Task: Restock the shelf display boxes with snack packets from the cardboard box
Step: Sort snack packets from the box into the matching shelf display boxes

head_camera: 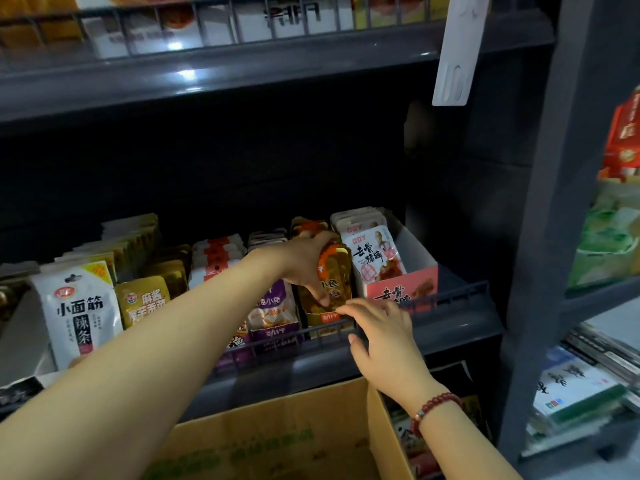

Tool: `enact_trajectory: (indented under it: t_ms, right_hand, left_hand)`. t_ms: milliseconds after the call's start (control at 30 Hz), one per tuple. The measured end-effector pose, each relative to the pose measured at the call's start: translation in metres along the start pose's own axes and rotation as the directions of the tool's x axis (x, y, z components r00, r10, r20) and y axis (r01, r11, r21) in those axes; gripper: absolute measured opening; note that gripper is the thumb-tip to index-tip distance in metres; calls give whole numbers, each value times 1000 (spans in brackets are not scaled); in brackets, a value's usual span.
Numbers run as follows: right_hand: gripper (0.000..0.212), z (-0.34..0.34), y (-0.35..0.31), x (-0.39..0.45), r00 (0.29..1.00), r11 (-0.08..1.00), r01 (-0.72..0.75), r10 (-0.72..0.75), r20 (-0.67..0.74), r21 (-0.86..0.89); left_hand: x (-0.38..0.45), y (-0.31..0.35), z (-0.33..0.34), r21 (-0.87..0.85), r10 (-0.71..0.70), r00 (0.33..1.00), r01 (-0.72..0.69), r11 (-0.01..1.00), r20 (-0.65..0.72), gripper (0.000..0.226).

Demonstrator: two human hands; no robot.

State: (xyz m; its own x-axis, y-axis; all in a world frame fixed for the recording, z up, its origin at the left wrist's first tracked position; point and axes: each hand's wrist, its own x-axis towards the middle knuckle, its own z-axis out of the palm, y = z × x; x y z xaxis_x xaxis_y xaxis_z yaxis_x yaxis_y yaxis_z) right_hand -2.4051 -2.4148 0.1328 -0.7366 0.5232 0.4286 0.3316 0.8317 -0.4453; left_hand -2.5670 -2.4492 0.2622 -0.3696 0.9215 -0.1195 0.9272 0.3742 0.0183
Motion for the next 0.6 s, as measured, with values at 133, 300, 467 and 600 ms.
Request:
enact_trajectory:
  t_ms: [133,300,467,600]
  right_hand:
    - [47,-3,-1,2,998,985,-43,50,-40,166]
    - [68,-10,-14,15,992,910,-117,130,-4,398]
    - [75,-9,-30,42,973,879,-231,208,99,417]
    - [81,-8,-35,56,946,856,-325,296,134,402]
  left_hand:
    - [-5,0,-8,18,-52,999,52,999,-3,121]
    - [-6,-8,0,14,-126,990,125,992,65,117]
    - [-10,-19,3,-94,-82,996,85,992,42,116]
    - [-11,-22,5,-127,-47,998,50,991,31,111]
